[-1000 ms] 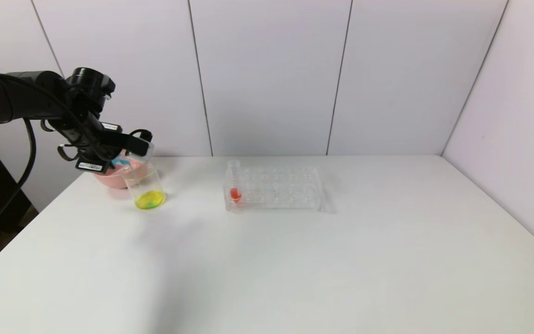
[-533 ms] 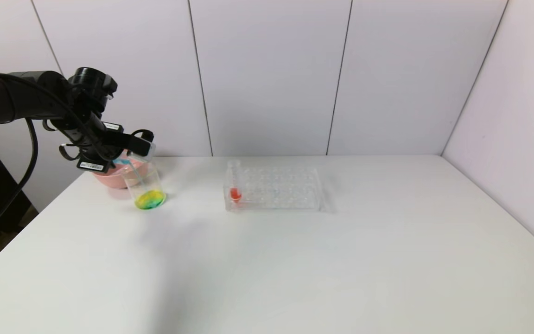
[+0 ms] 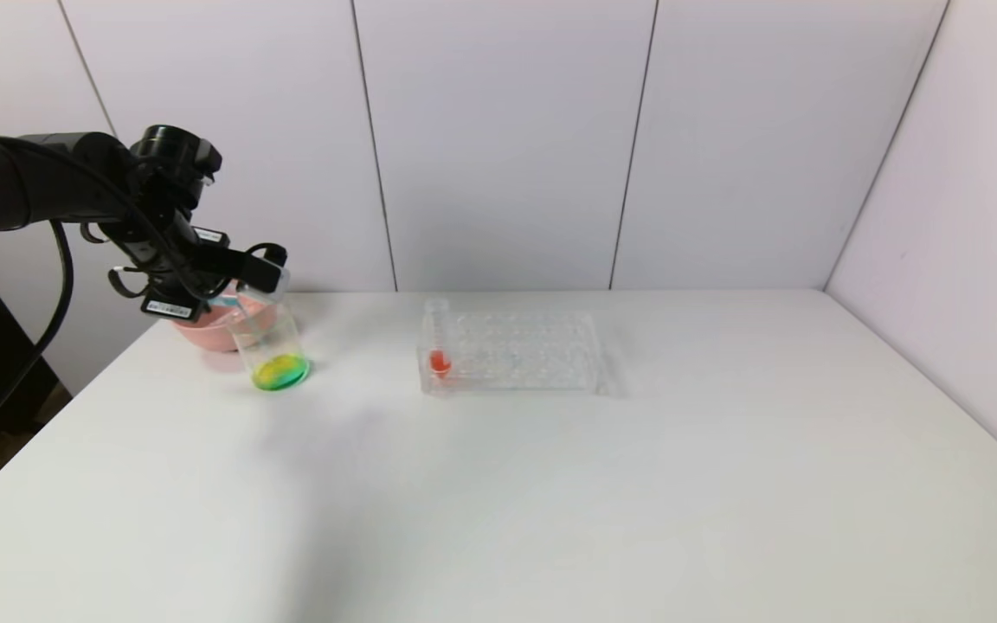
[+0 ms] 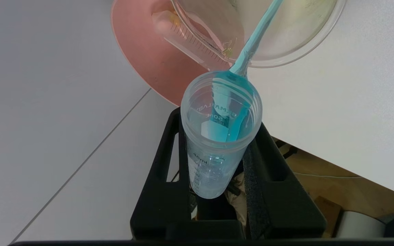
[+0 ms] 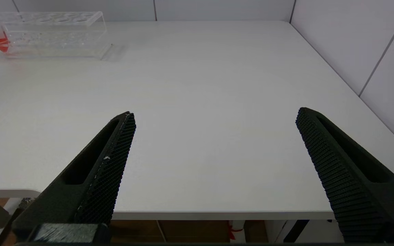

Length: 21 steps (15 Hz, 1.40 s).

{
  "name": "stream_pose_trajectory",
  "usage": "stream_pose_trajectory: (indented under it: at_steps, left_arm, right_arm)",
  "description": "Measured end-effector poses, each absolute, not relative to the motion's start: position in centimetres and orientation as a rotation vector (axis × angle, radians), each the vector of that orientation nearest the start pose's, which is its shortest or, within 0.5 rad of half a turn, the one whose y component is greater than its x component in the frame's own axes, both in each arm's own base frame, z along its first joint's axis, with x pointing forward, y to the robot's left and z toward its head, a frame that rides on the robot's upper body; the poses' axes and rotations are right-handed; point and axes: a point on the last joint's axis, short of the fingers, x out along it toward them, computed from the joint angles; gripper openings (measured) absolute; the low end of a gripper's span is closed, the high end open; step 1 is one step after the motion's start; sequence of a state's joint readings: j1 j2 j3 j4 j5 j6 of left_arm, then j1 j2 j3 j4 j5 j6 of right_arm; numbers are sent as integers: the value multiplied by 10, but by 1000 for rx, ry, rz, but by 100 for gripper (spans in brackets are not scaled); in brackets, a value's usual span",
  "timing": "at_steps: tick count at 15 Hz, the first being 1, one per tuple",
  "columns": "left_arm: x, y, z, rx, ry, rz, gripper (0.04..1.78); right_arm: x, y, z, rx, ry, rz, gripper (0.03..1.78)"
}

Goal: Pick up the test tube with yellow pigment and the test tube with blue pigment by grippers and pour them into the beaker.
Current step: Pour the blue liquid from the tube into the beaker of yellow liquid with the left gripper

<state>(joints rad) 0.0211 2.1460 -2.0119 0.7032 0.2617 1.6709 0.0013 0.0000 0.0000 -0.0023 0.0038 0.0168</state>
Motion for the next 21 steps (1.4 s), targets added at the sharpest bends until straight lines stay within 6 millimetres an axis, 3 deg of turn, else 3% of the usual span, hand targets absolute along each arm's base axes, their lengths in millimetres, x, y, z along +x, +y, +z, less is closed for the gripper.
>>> stream_pose_trajectory:
  at_steps: [21]
  left_arm:
    - [417, 7, 233, 1776, 861, -454, 46]
  right_arm:
    - [-23, 0, 76, 16, -3, 5, 171]
